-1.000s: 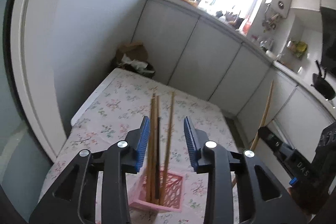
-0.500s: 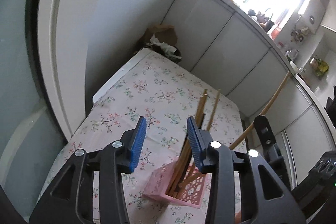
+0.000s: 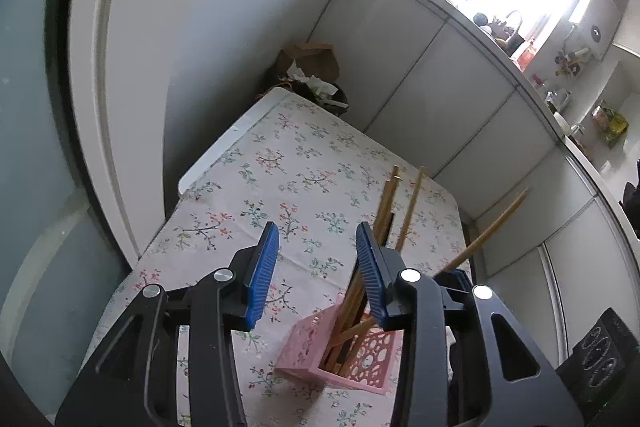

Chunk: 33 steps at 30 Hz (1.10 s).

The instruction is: Organize utensils

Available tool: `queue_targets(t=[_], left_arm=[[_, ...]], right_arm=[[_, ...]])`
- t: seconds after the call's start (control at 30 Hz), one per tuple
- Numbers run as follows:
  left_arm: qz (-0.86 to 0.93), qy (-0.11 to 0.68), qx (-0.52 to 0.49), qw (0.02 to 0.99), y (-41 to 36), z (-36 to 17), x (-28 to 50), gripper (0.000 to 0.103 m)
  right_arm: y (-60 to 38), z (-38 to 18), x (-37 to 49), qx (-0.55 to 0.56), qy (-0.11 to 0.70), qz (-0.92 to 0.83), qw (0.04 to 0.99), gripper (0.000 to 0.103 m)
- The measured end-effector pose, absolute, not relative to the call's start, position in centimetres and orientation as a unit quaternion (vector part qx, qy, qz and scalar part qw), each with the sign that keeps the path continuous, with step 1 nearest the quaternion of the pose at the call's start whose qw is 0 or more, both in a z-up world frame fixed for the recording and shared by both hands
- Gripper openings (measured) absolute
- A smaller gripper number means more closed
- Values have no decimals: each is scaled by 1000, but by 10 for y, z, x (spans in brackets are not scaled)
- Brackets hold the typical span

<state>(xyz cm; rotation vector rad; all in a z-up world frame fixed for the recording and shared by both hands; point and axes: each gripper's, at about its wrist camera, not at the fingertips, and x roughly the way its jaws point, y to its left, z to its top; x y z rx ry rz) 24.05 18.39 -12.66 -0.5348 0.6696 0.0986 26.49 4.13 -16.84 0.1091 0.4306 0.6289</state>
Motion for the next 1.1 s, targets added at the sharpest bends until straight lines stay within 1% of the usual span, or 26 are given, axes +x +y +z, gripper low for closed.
queue_targets(t=[0.07, 0.23, 0.3, 0.33, 0.4, 0.43, 0.5, 0.57, 0.6, 0.7, 0.8, 0.87, 0.93, 1.0, 1.07, 1.1], left_arm=[[46, 322, -251, 912, 180, -124, 240, 38], [31, 312, -236, 920, 164, -112, 236, 38], [24, 306, -222, 926, 155, -105, 233, 38], [19, 302, -210, 930, 148, -101, 231, 38], [2, 290, -190, 938, 133, -91, 224, 38], [-5, 284, -182, 941, 126, -87, 221, 38], [-23, 275, -163, 947, 107, -79, 215, 38], [-50, 274, -137, 951, 79, -74, 211, 42], [-64, 280, -126, 950, 65, -75, 210, 43], [-84, 313, -108, 940, 33, -84, 215, 43], [-87, 386, -71, 916, -2, -106, 226, 44], [-110, 440, -73, 888, -22, -128, 236, 45], [-117, 474, -65, 870, -36, -147, 244, 48], [-123, 498, -46, 857, -50, -169, 253, 54], [-121, 518, -27, 847, -60, -189, 258, 57], [-120, 535, -20, 836, -66, -203, 263, 57]], right_arm=[[38, -161, 261, 47, 216, 312, 924, 29], [1, -135, 262, 84, 226, 279, 930, 30], [-23, -121, 264, 98, 231, 260, 932, 33], [-41, -112, 264, 105, 231, 240, 937, 36], [-78, -97, 265, 117, 233, 208, 943, 47], [-91, -93, 266, 118, 239, 193, 944, 56], [-124, -91, 272, 122, 270, 152, 943, 58], [-150, -99, 280, 135, 303, 126, 935, 58], [-164, -105, 284, 147, 321, 116, 928, 58], [-195, -118, 292, 173, 360, 89, 912, 58], [-210, -130, 293, 165, 389, 75, 903, 58], [-216, -136, 292, 153, 408, 64, 898, 58], [-223, -143, 292, 150, 418, 66, 893, 58], [-228, -147, 290, 150, 426, 70, 889, 58], [-233, -149, 290, 145, 432, 70, 888, 67], [-235, -148, 289, 141, 433, 69, 888, 68]])
